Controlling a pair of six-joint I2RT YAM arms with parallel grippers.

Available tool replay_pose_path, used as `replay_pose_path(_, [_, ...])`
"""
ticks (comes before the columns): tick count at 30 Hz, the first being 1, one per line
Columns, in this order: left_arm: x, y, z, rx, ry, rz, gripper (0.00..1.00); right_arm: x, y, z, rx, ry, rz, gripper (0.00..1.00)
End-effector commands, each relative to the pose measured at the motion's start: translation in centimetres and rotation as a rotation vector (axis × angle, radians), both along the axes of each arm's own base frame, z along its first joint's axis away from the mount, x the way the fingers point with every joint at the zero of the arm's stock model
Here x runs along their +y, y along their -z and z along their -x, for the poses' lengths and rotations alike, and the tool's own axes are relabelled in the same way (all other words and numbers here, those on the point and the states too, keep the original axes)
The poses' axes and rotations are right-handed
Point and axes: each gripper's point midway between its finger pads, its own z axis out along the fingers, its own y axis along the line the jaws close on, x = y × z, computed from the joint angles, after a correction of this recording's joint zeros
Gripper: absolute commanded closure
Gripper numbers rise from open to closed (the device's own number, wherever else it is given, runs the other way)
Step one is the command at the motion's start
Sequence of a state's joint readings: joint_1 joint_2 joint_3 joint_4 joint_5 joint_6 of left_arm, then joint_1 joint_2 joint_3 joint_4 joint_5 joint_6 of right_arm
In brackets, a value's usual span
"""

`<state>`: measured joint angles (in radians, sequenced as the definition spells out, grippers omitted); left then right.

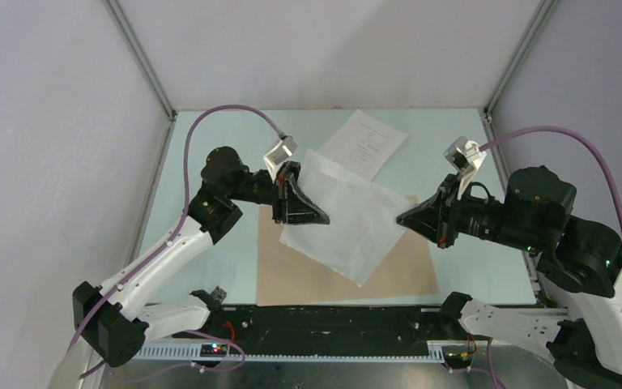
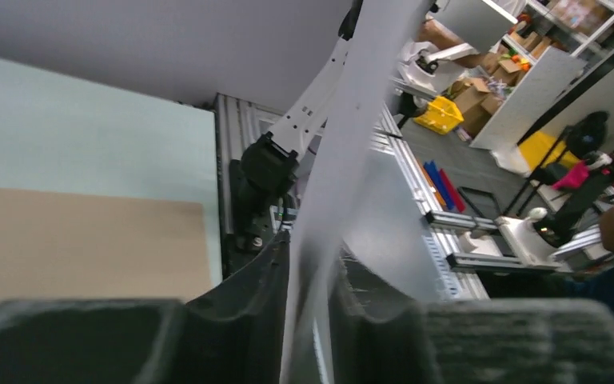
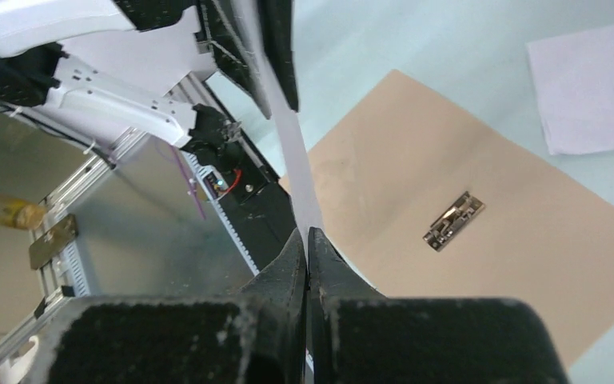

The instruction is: Put the files into the folder

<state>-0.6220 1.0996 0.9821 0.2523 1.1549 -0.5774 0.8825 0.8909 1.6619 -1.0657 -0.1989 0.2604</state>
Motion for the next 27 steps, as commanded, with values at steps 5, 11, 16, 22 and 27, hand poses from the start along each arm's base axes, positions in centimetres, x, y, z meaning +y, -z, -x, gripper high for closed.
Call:
replay_pose_path(5, [0.1,-3.4,0.0,0.027,-0.072,0.058,0.99,-0.2,-0.8,-2.2,-0.051,0.091,-0.142,0.46])
replay_pose_path(11, [1.3,-9.6,1.0,0.010,-0.129,0.165,1.00,0.8,-2.2,-3.6,-0.150,0.082,-0.307,0.04])
replay_pose_path(16, [1.9,-13.6,0.9,0.011,-0.179,0.238,1.00,2.5,-3.5,-4.2,-0.163,-0.028,-0.425,0.01])
replay_pose_path(22, [1.2,-14.3,-1.3,0.067,-0.252,0.256,1.00,4.0,-5.6,-4.4,-0.157,-0.147,-0.556,0.02])
replay_pose_path(27, [0.2,-12.9,-3.3,0.114,-0.291,0.231,1.00,4.3,-6.4,-3.4,-0.157,-0.201,-0.606,0.04])
